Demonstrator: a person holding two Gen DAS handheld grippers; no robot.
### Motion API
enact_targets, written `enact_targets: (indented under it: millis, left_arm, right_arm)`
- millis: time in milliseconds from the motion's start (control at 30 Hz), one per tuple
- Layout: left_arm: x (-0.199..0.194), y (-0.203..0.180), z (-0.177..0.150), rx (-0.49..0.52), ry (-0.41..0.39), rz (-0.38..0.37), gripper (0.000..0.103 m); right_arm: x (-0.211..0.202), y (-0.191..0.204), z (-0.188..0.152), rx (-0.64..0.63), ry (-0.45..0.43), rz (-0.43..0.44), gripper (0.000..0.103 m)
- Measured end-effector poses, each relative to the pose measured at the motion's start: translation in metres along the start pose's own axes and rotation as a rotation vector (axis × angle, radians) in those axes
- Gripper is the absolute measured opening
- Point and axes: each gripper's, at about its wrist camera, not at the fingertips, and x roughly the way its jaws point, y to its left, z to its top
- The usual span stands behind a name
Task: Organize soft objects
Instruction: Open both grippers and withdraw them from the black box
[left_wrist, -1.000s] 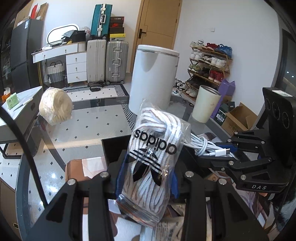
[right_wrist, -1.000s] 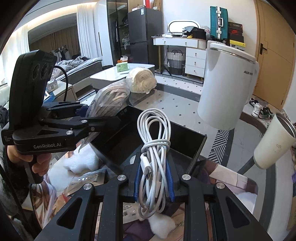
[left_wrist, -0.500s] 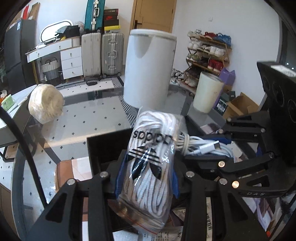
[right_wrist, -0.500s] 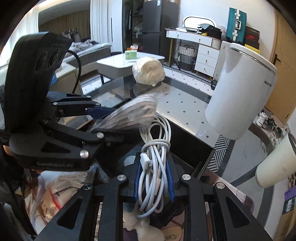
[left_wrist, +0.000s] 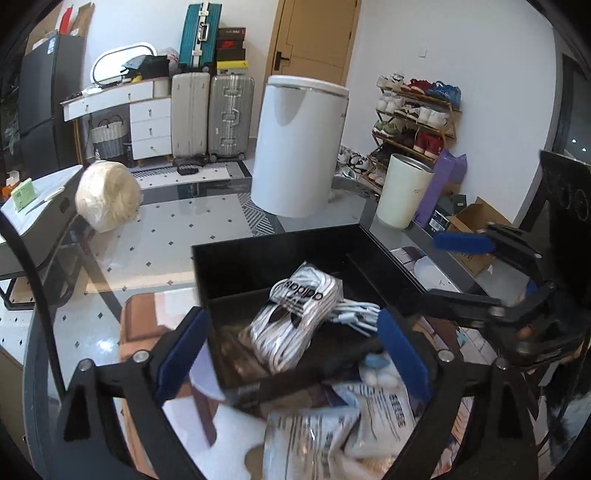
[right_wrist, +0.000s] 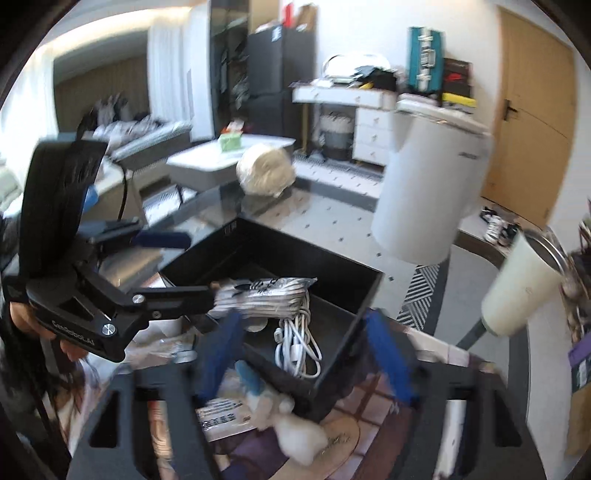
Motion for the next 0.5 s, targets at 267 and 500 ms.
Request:
enact_targets:
  millis: [267,500]
  left_arm:
    - [-0.030,-0.001,-0.021,0.018,-0.062,0.078,0.103]
    - [-0.049,0.003,-0.036,-0.017,-0.083,0.112,0.103]
  right_arm:
    - [-0.041,0.008,-0.027,0.157,-0.119,-0.032,0.102]
    - [-0.051,0.020,-0.038,0.165,-0.112,-0.029,0.102]
